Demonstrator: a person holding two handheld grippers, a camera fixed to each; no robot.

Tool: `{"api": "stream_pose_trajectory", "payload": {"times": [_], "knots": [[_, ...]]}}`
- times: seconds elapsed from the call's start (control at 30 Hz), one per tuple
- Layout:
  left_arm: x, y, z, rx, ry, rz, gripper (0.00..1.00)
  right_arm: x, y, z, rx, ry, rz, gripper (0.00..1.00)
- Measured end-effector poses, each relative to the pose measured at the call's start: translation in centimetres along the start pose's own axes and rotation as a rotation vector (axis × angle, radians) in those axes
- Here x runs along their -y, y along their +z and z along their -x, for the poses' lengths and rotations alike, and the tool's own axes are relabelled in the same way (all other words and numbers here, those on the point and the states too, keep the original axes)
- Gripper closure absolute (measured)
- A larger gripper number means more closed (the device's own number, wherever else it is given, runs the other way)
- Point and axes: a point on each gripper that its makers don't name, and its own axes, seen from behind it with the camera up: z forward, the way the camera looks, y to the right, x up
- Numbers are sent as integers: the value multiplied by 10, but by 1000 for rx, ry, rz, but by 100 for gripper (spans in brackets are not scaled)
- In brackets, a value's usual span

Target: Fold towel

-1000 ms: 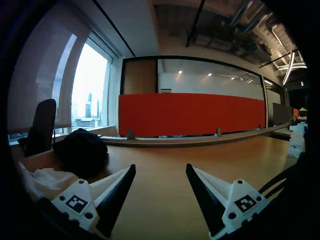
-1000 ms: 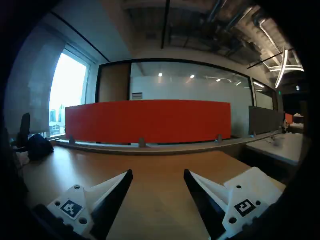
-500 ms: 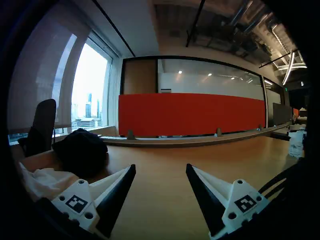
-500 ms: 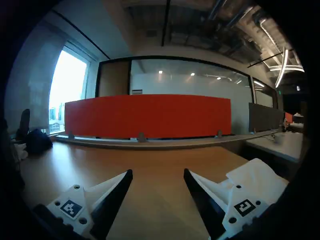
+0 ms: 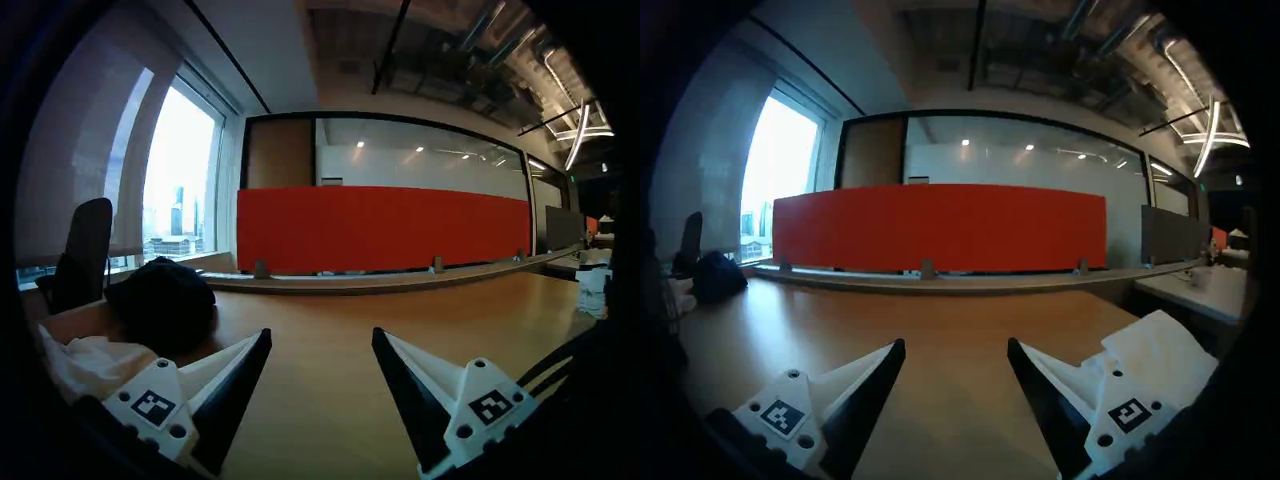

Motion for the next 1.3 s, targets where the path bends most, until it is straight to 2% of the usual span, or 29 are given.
{"api": "stream_pose_trajectory", "payload": {"times": [0.6, 1.3], "knots": [[0, 0, 0, 0, 0, 0, 7, 4, -7, -9, -53, 6, -1, 1], [0, 0, 1, 0, 0, 0, 7, 6, -10, -9, -54, 5, -11, 1]]}}
